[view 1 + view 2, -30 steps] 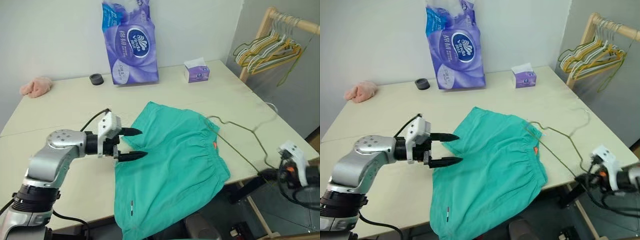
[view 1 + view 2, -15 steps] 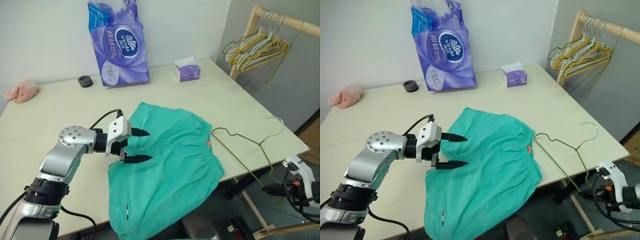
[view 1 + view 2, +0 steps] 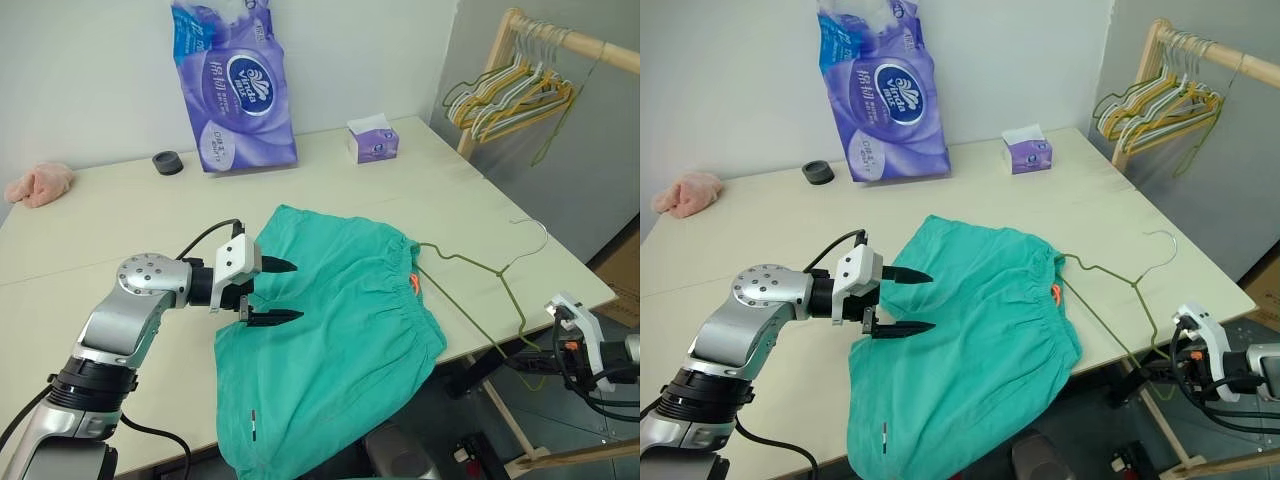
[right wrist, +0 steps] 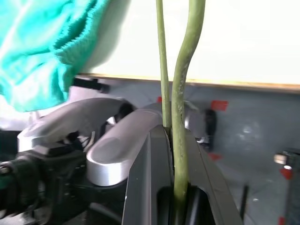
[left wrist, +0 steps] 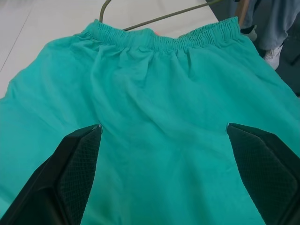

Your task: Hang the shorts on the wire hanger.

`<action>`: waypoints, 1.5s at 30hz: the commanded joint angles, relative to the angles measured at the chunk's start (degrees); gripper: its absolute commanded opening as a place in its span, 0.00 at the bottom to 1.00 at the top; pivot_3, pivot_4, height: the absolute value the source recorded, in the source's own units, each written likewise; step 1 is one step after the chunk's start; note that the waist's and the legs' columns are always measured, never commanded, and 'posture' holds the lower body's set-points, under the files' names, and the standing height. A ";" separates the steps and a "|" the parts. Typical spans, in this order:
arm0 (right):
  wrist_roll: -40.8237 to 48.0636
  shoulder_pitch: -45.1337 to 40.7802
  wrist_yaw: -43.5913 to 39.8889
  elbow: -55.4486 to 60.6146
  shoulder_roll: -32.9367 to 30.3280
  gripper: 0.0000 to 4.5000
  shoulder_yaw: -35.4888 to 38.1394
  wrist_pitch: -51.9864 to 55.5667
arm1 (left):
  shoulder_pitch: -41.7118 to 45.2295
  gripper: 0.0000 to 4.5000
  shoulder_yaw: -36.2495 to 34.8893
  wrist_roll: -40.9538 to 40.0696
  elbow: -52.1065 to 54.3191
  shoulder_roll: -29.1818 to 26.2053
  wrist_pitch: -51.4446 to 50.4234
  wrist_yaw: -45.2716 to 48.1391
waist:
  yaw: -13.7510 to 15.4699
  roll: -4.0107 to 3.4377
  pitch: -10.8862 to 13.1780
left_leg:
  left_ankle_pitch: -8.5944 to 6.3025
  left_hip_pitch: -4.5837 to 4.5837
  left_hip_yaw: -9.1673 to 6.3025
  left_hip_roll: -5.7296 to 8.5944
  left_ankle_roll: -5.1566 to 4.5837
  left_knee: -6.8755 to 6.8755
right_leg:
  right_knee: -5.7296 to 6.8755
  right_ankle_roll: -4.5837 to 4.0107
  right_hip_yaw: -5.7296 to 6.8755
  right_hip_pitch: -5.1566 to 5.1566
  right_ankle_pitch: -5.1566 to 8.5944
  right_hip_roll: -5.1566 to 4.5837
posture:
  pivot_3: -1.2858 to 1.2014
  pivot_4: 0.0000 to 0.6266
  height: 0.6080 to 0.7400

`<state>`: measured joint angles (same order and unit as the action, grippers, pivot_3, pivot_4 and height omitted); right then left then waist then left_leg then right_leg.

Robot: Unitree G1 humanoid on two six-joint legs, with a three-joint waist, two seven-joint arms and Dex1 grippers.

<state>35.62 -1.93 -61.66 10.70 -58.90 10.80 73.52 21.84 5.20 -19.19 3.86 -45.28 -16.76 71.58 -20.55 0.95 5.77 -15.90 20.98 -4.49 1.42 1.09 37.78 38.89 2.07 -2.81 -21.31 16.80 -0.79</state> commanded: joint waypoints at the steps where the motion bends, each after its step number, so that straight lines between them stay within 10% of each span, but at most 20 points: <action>1: 1.05 -4.08 0.07 -1.92 -0.44 0.00 -3.05 1.00 | 0.59 1.00 -1.42 0.37 0.39 -0.49 1.46 -0.63 | -0.01 0.00 0.00 | 0.00 0.00 0.01 0.00 0.00 0.00 | 0.00 0.00 0.00 0.00 0.00 0.00 | 0.35 0.11 1.00; 18: 3.09 -21.67 7.68 -12.48 11.72 0.00 -10.04 13.47 | 0.01 1.00 -2.75 1.36 -0.31 -0.25 2.74 -3.56 | 0.05 -0.04 0.00 | -0.06 0.02 -0.06 0.00 -0.08 0.03 | 0.07 0.00 -0.04 -0.04 -0.01 -0.04 | 0.36 0.10 1.00; 33: 1.04 -31.05 7.51 -7.65 9.35 0.00 -13.93 2.21 | 2.24 1.00 -8.30 0.01 -3.64 3.00 1.12 -12.93 | 1.62 -0.07 -0.03 | -0.06 0.06 -0.08 0.05 -0.08 0.11 | 0.10 0.01 0.02 -0.07 -0.04 -0.14 | 0.37 0.07 1.00; 45: -11.79 -38.66 2.51 0.78 9.95 0.00 -32.02 -17.64 | 16.81 1.00 -9.41 -5.51 -8.56 2.46 -4.02 -7.33 | 1.24 -0.12 -0.06 | -0.07 0.18 -0.14 0.06 -0.04 0.15 | 0.11 -0.03 0.12 -0.16 -0.14 -0.19 | 0.37 0.07 1.00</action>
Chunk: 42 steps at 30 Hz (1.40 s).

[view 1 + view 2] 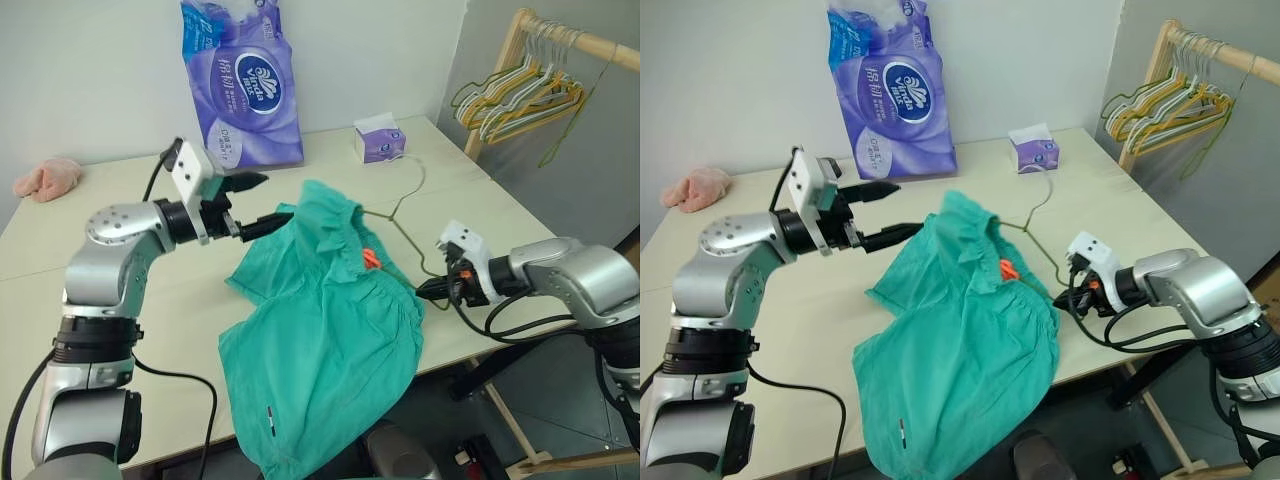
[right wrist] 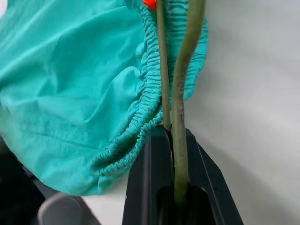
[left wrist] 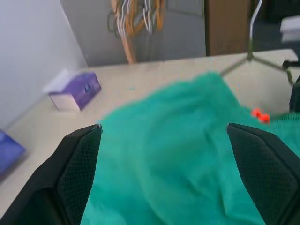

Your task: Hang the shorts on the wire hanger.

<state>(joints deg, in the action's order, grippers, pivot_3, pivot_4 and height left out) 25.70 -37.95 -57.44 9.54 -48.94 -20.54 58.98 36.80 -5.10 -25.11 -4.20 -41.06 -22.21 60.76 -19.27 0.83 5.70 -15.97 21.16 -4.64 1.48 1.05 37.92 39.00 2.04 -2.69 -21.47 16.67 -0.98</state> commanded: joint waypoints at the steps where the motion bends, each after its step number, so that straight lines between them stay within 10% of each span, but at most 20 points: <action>1: -2.53 -3.04 -2.12 1.99 0.06 0.00 -1.30 -3.97 | 2.26 1.00 1.70 0.98 -0.81 -2.26 2.27 4.95 | -0.06 0.00 0.00 | 0.00 0.00 0.00 0.00 0.01 0.00 | 0.01 -0.17 0.00 0.00 -0.10 -0.01 | 0.37 0.07 1.00; 27: -12.84 -2.17 -8.85 6.64 -0.89 0.00 -3.39 -17.34 | 1.19 1.00 14.20 13.56 -8.82 -2.81 19.82 19.40 | -1.41 0.00 -0.01 | 0.00 -0.01 -0.08 0.03 0.01 0.03 | 0.04 -0.20 0.07 -0.01 -0.11 -0.07 | 0.36 0.05 1.00; 42: -14.93 -2.44 -10.53 7.41 0.37 0.00 -3.46 -21.84 | -1.80 0.06 13.99 12.90 -5.77 -1.90 17.62 19.40 | -1.44 -0.02 -0.05 | 0.01 -0.01 -0.09 0.03 0.01 0.04 | 0.06 -0.21 0.08 -0.01 -0.12 -0.08 | 0.36 0.05 1.00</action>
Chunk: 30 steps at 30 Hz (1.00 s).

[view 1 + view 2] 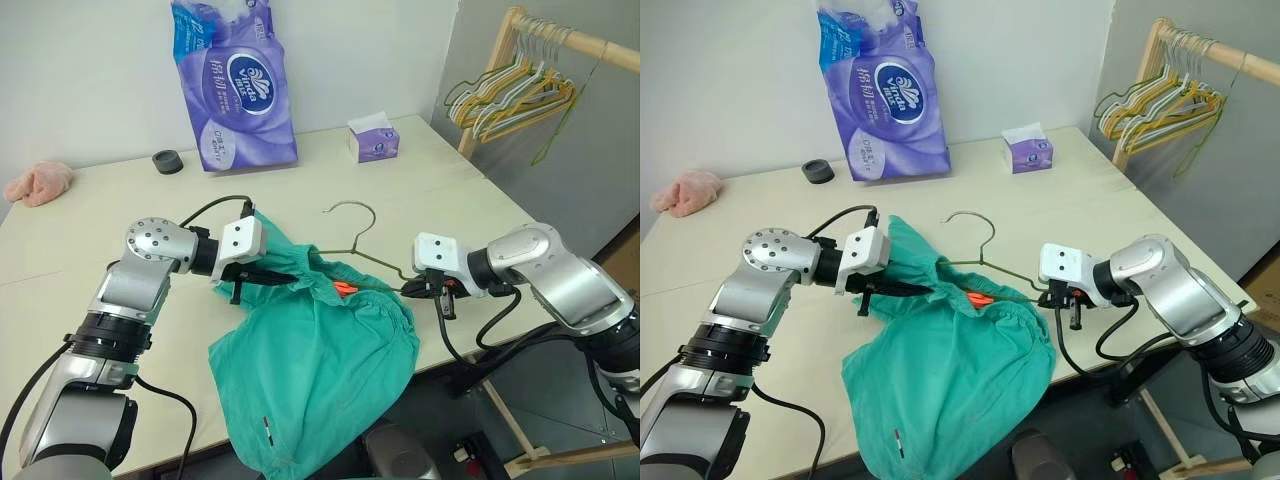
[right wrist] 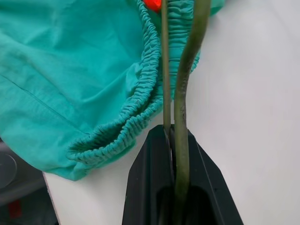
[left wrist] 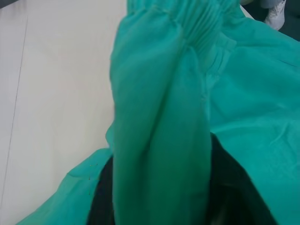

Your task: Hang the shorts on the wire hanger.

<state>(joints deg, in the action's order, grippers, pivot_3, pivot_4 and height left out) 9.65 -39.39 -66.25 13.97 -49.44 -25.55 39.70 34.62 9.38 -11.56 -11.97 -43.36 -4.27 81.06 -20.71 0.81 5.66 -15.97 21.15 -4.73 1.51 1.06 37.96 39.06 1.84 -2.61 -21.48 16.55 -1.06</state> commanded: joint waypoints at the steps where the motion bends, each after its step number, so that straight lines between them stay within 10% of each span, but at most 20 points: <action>1: 0.81 -0.99 -2.10 2.93 0.88 0.00 1.45 -3.20 | 0.25 0.01 -0.55 -0.56 2.18 0.50 -0.40 -0.90 | 0.00 0.00 0.00 | 0.00 0.00 0.00 0.00 0.00 0.00 | 0.00 0.00 0.00 0.00 0.00 0.00 | 0.36 0.05 1.00; 7: -2.70 -0.58 -3.25 1.65 0.54 0.00 0.53 -9.67 | -0.15 0.00 -0.40 -0.01 2.41 0.90 -0.38 -0.96 | -0.03 -0.01 -0.02 | 0.00 0.00 0.01 0.01 0.00 0.01 | 0.01 0.00 0.00 0.01 0.00 0.00 | 0.36 0.05 1.00; 21: -7.38 0.27 -8.87 -13.33 -10.17 0.99 8.43 -23.95 | -2.17 0.00 -0.31 0.71 3.06 0.15 -0.52 -0.67 | -0.15 -0.01 -0.02 | 0.00 -0.03 0.03 0.06 0.00 0.01 | 0.01 0.00 0.00 0.05 0.00 -0.06 | 0.36 0.07 1.00; 30: 11.82 21.87 -0.66 3.55 -3.56 0.99 25.62 -3.58 | -1.98 0.00 -2.37 -0.78 2.44 -0.08 -3.31 -2.50 | 0.02 -0.02 -0.05 | 0.00 -0.02 -0.05 0.06 -0.01 0.04 | 0.06 0.00 0.06 0.11 0.00 -0.04 | 0.36 0.08 1.00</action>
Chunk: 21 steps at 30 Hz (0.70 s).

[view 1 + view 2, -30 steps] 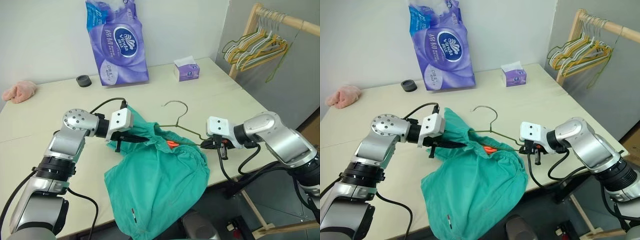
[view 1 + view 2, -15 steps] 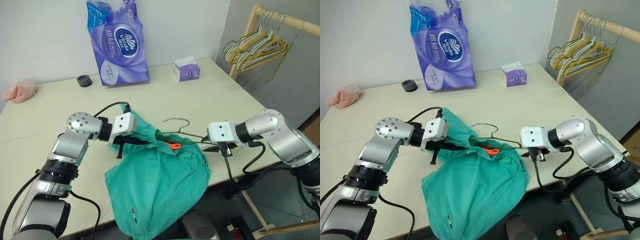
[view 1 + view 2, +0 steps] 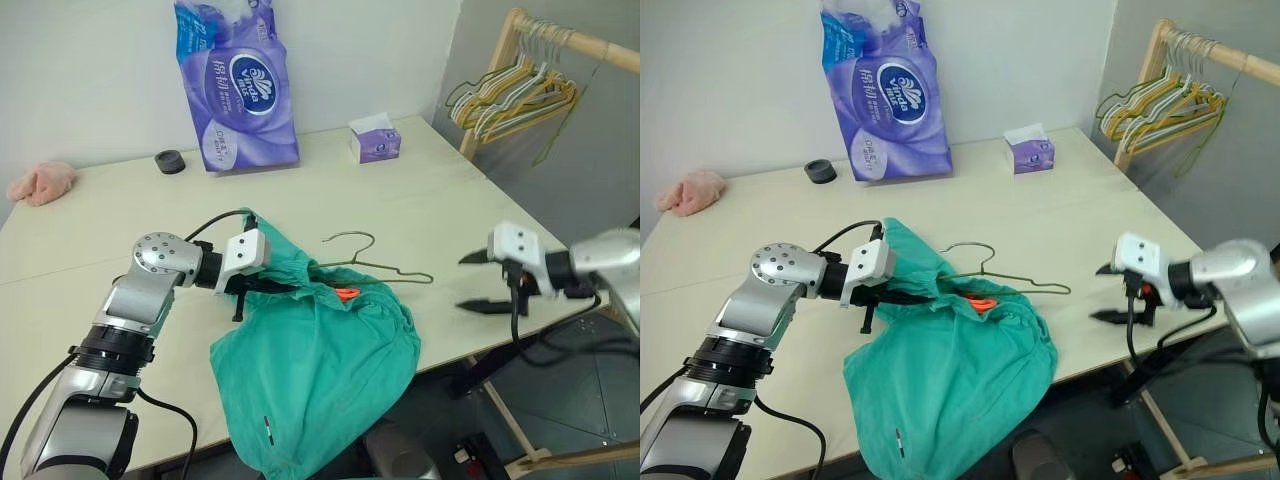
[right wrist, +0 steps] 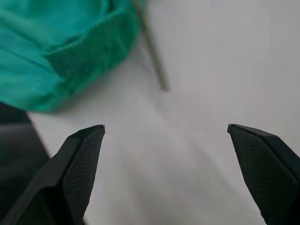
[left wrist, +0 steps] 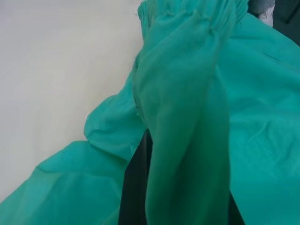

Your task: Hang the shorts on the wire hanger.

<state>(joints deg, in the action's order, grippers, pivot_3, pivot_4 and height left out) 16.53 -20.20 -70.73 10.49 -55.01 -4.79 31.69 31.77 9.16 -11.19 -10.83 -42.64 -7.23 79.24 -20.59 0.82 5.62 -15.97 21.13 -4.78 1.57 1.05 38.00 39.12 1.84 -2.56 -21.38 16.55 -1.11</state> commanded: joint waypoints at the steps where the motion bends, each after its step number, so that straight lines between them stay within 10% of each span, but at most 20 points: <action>1: 5.72 5.63 7.43 9.96 4.94 0.99 5.62 5.35 | 0.92 0.00 -2.29 -1.25 1.21 -0.92 -0.53 -0.73 | -0.17 -0.04 -0.02 | 0.00 -0.01 0.05 0.01 0.00 0.01 | 0.01 0.00 -0.05 0.00 0.00 0.00 | 0.36 0.09 1.00; 12: 0.08 15.47 30.24 17.07 24.74 0.99 -2.08 4.89 | 1.04 0.00 -2.78 -2.00 2.29 -1.06 -2.69 -1.03 | 0.04 0.01 -0.18 | 0.00 -0.02 0.02 0.03 0.00 -0.01 | -0.03 0.01 -0.10 -0.01 0.01 0.02 | 0.36 0.09 1.00; 21: -0.13 15.99 31.95 12.84 24.88 0.45 -0.90 3.75 | -0.67 0.00 -4.04 -3.09 4.85 -1.62 -4.61 -2.52 | 0.03 0.01 -0.18 | 0.00 -0.04 0.01 0.03 0.00 -0.02 | -0.02 0.01 -0.08 0.00 0.01 0.04 | 0.37 0.08 1.00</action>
<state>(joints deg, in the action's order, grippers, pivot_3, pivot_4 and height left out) 15.31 -3.85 -38.77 22.26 -30.20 -7.81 36.70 31.27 7.36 -13.03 -8.40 -43.35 -11.33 77.71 -20.56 0.83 5.44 -15.97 21.09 -4.76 1.60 1.05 37.97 39.10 1.85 -2.64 -21.38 16.56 -1.07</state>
